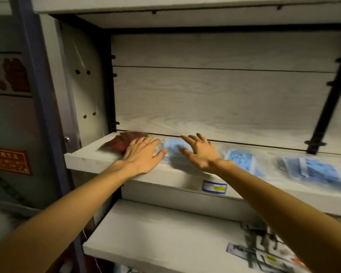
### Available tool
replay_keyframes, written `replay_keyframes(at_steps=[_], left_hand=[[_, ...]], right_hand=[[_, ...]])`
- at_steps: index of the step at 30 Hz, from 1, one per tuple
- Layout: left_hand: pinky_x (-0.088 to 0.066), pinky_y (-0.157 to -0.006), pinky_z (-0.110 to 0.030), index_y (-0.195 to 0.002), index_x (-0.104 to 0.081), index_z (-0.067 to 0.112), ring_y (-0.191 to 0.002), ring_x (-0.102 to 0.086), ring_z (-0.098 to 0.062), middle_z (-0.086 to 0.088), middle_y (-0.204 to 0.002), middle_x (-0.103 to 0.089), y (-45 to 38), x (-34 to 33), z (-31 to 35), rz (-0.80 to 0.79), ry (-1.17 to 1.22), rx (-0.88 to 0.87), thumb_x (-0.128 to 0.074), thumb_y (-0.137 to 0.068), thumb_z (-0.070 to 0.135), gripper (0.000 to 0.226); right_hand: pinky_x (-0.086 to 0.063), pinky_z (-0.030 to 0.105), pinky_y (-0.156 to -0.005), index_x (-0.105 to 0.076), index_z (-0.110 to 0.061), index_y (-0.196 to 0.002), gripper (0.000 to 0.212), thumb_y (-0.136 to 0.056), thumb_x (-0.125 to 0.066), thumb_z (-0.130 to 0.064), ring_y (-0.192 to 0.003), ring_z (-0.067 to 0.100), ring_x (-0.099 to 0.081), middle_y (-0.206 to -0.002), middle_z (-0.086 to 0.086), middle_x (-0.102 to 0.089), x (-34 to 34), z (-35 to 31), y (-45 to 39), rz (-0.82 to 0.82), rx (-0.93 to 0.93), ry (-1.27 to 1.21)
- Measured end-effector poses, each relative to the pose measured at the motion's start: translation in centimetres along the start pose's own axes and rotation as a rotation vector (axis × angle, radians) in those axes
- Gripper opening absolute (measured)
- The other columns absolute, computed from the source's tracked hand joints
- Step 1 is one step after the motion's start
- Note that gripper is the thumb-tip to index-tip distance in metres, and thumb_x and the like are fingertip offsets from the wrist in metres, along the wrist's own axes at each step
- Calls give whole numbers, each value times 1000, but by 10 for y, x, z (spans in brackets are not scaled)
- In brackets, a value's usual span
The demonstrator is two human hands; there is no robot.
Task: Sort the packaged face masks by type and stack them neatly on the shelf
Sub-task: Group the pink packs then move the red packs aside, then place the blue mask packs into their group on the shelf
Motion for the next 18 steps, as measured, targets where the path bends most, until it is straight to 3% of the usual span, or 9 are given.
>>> replay_keyframes(at_steps=[4,9,15,18], left_hand=[[-24,-117,-38,-155,-37,21,-147,-32,-27,-8,-162,-32,33,11,86,31,-19,-59,-34,-101,61,67],[-31,-111,-39,-149,-40,20,-140,-40,-27,-7,-157,-38,76,9,208,100,-125,-303,-37,-102,56,60],[-38,-107,-41,-146,-42,19,-132,-48,-27,-6,-151,-44,96,6,351,106,-69,-527,-35,-103,53,55],[-43,-105,-41,-143,-47,20,-127,-53,-25,-5,-145,-50,94,6,416,124,-2,-642,-37,-103,51,52]], right_hand=[[-9,45,-121,-20,-29,-159,65,-101,-37,-56,-154,27,-3,-166,3,-20,44,46,88,5,-13,121],[-18,45,-119,-16,-21,-159,75,-99,-42,-57,-153,31,-11,-161,8,-27,104,117,204,40,-52,262],[-21,46,-120,-12,-18,-160,66,-104,-41,-37,-152,29,-13,-164,6,-23,174,211,315,-1,-177,378],[-22,46,-119,-16,-18,-159,63,-104,-42,-37,-150,29,-18,-162,7,-27,199,254,363,22,-263,395]])
Point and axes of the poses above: each hand's wrist, its own y-axis away from the middle knuckle, its own x-axis out of the back of the hand, z = x × y, the point moved 2 cm from there along -y, towards the middle knuckle
